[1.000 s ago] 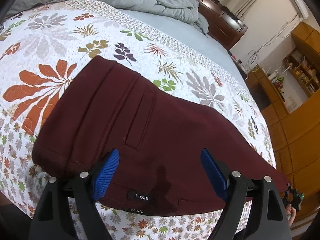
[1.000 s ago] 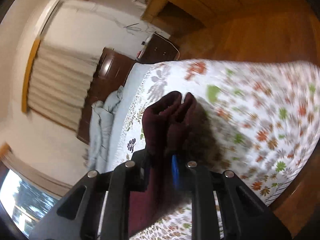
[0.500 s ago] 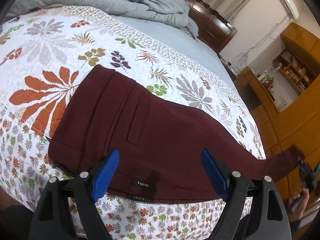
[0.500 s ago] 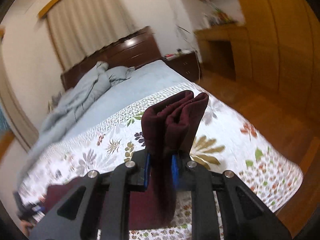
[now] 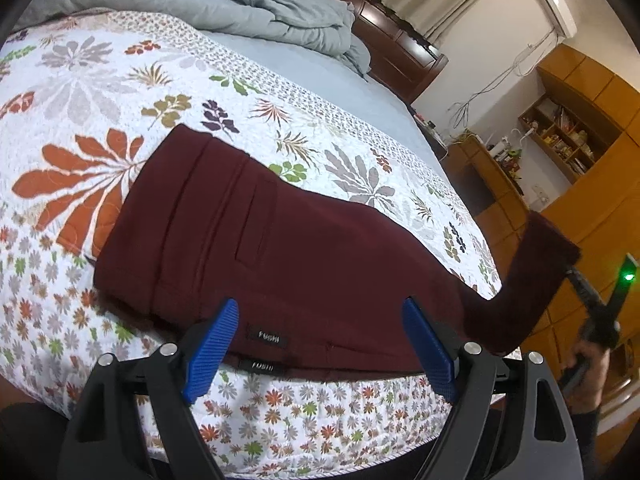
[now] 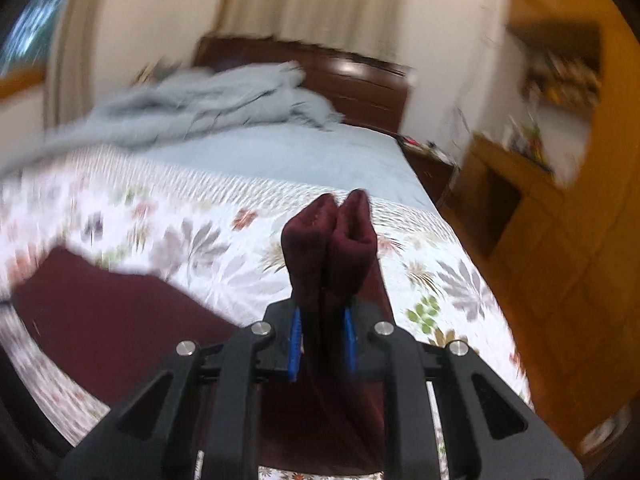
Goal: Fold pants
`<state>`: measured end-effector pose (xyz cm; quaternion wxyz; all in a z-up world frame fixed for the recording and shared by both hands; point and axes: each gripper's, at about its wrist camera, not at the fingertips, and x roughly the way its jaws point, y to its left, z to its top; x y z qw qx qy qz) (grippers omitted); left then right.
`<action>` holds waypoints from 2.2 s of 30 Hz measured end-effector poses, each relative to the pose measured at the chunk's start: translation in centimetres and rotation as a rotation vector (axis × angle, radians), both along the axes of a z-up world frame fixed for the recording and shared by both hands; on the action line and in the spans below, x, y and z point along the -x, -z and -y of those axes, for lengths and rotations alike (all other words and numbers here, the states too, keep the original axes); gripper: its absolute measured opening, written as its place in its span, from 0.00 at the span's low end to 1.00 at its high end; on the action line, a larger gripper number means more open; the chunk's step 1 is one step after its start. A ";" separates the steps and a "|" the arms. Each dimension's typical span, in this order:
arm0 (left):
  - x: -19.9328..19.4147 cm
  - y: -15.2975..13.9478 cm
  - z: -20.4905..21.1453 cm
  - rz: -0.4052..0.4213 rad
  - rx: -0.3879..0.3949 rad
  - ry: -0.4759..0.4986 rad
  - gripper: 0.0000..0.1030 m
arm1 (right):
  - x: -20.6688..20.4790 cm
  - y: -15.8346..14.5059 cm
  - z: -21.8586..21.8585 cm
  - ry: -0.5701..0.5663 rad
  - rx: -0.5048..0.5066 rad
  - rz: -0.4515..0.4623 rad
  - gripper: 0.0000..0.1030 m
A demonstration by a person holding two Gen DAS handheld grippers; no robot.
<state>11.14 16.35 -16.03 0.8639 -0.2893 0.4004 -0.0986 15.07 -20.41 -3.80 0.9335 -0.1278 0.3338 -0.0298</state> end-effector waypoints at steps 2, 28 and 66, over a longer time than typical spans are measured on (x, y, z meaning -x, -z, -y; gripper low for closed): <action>0.3 0.3 -0.1 -0.010 0.017 0.002 0.82 | -0.1 2.3 -3.5 -0.060 0.111 -0.030 0.16; 0.2 -1.2 2.4 0.006 0.026 0.122 0.82 | 6.1 19.8 -15.0 -0.435 0.762 -0.184 0.18; 0.9 -4.4 8.0 0.069 -0.218 0.159 0.82 | 4.6 8.5 4.8 0.097 -0.154 -0.365 0.30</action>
